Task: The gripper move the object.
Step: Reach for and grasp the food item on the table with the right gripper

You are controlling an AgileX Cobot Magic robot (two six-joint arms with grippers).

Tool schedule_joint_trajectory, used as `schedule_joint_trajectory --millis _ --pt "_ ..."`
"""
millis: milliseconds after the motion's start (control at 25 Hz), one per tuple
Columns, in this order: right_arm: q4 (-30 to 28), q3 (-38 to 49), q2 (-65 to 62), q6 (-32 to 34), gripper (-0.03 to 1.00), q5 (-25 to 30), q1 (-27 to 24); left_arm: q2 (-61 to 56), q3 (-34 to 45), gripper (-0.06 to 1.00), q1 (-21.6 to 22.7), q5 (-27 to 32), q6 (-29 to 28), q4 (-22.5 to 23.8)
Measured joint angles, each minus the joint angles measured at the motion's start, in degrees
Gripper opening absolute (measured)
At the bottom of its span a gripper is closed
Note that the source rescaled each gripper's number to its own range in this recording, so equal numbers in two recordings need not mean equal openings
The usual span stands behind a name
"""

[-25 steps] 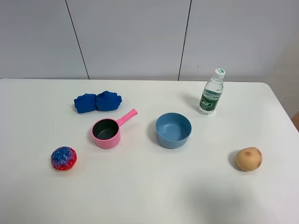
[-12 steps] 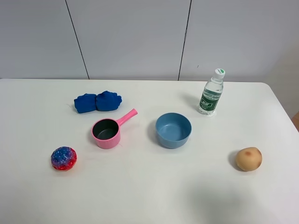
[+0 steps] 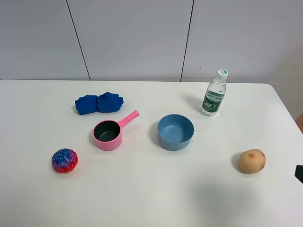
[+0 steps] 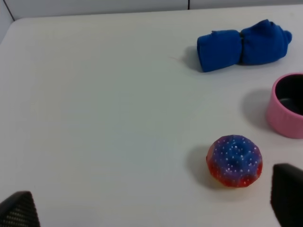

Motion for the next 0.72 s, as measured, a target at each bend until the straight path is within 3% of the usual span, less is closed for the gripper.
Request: schedule_joint_trajectory --millis 480,720 --pt "-0.31 -18.11 18.28 3.61 1.0 7.71 0.0 0.0 0.0 1.0 0.0 0.0 0.0 0.0" --pt "-0.8 -19.91 26.16 4.94 1.0 8.59 0.0 0.0 0.0 1.0 0.0 0.0 0.0 0.0"
